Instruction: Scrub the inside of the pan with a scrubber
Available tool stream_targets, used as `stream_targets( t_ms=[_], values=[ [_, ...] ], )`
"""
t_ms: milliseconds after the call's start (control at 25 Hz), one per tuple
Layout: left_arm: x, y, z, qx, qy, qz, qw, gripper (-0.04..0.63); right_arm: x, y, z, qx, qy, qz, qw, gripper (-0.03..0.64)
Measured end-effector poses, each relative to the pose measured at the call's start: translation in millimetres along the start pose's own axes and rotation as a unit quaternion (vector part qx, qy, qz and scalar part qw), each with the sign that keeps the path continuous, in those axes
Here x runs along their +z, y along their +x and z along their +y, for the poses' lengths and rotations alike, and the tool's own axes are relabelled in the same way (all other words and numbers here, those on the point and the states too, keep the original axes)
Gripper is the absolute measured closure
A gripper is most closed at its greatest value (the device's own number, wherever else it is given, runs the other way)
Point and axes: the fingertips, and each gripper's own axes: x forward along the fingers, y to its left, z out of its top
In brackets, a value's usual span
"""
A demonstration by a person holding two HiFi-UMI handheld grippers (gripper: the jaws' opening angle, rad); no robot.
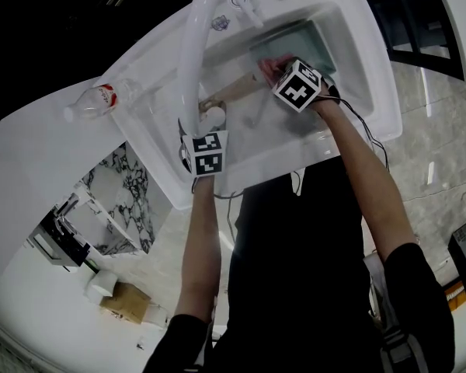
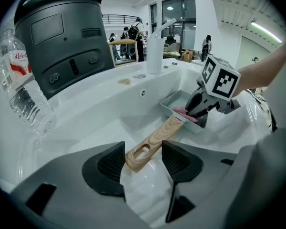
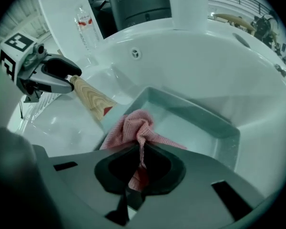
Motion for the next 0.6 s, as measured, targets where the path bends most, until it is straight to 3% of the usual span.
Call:
stream_targets(
  t_ms=[240, 440, 600],
  values=[
    [8, -2, 0, 0.000, 0.012, -0.004, 0.9999, 0.337, -19, -11, -64, -0.125, 0.015, 0.038, 0.991, 0.591],
    [2, 2, 0, -0.005, 0.013, -0.001, 0.9999, 0.337, -38, -19, -104, -0.222, 0.007, 0.104, 0.969, 0.591],
    [5, 1, 1, -0.001, 0.018, -0.001, 0.9998, 0.337, -44, -22, -118, -0.255, 0.072, 0.098, 0.959, 0.591]
  ],
)
